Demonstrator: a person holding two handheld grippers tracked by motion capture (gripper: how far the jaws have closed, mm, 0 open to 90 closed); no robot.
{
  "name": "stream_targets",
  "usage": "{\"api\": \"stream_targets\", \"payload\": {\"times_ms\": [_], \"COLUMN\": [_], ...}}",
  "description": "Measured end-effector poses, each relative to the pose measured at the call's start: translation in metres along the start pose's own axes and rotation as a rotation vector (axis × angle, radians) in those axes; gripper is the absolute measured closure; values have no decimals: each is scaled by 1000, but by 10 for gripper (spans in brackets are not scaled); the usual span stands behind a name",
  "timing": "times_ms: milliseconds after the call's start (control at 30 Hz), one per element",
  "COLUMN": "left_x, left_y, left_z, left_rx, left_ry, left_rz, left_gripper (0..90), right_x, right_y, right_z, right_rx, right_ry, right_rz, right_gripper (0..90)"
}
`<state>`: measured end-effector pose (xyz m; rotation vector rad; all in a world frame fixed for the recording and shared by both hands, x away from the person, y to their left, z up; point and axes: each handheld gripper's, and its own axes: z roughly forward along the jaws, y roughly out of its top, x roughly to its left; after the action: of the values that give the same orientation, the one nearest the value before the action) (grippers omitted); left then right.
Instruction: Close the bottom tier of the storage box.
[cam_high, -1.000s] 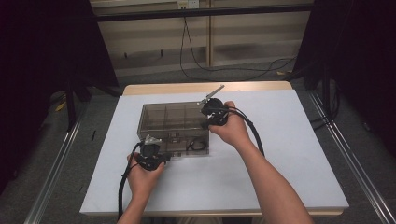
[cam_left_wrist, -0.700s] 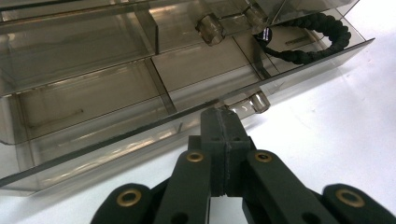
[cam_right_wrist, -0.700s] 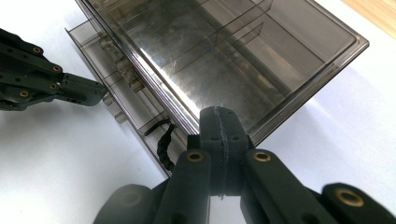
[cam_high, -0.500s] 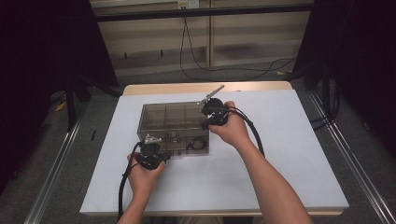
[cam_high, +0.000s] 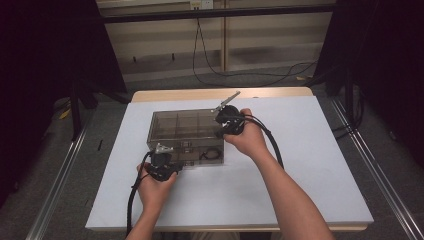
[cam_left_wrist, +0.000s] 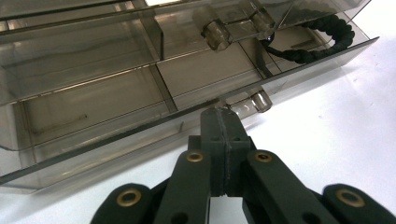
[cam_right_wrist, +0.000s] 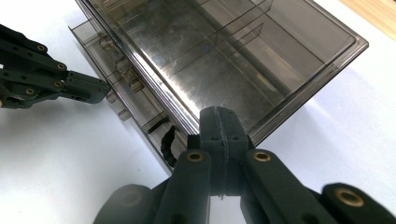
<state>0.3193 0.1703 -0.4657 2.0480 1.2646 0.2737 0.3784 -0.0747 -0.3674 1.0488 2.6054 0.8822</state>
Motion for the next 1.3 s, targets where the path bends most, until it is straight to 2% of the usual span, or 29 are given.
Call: {"api": "stream_targets", "payload": {"times_ms": [633,700,900,1300], "left_x": [1,0,1,1], "left_y": [2,2,3,3], "left_z": [1,2,2,4], "left_rx": [0,-4,2,-13], "left_ry": [15,14,19,23], "left_rz": [14,3,17,3], "left_gripper": [899,900,900,900], "right_x": [0,0,0,0], "right_y": [0,0,-1,-1], "right_z": [0,0,0,0], "right_rx": [-2,-4,-6,-6], "right_ry": [-1,-3,0,0], "right_rz": [0,-1,5,3], "right_gripper": [900,900,900,900]}}
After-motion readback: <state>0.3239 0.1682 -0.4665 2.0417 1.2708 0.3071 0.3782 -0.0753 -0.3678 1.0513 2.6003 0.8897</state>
